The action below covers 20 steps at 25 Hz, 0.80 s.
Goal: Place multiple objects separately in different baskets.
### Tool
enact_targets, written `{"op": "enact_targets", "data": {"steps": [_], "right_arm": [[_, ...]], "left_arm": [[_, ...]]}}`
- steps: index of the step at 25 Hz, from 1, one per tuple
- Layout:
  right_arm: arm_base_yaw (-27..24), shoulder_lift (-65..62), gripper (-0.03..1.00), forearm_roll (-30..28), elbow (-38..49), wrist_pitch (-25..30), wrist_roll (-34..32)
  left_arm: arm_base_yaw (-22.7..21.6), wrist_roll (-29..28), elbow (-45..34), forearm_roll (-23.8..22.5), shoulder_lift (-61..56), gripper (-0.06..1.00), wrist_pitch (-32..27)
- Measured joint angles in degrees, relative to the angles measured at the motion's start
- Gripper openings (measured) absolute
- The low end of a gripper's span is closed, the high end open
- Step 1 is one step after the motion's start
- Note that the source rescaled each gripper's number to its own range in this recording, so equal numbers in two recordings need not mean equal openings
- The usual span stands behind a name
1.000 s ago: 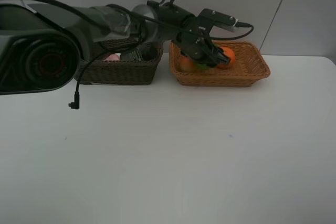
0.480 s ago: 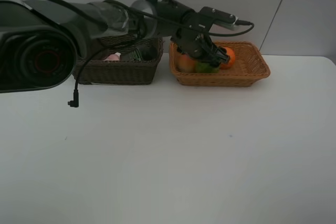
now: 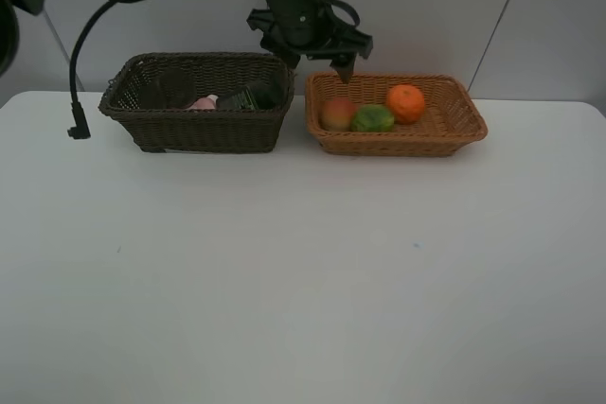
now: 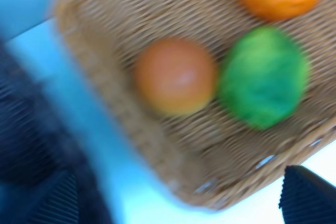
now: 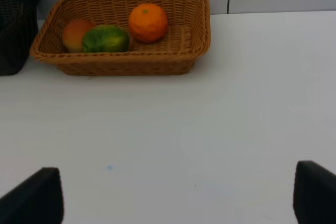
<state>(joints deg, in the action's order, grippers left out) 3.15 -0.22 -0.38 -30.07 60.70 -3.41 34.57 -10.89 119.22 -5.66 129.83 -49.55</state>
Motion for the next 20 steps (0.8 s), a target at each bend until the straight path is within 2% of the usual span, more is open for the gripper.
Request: {"op": "enact_targets", "data": {"steps": [5, 9, 13, 20], "right_arm": [[0.0, 0.0, 0.92, 0.0, 0.0, 0.0, 0.0], [0.0, 0.0, 0.92, 0.0, 0.0, 0.0, 0.0], [0.0, 0.0, 0.92, 0.0, 0.0, 0.0, 0.0], [0.0, 0.0, 0.92, 0.0, 0.0, 0.0, 0.0]], "left_arm": [[-7.0, 0.0, 0.1, -0.1, -5.5, 1.00, -12.6], [-11.9, 0.0, 0.2, -1.0, -10.2, 1.00, -18.8], [-16.0, 0.0, -4.4, -1.5, -17.3, 1.00, -18.9], [-21.8, 0.0, -26.0, -1.8, -35.9, 1.00, -14.4]]}}
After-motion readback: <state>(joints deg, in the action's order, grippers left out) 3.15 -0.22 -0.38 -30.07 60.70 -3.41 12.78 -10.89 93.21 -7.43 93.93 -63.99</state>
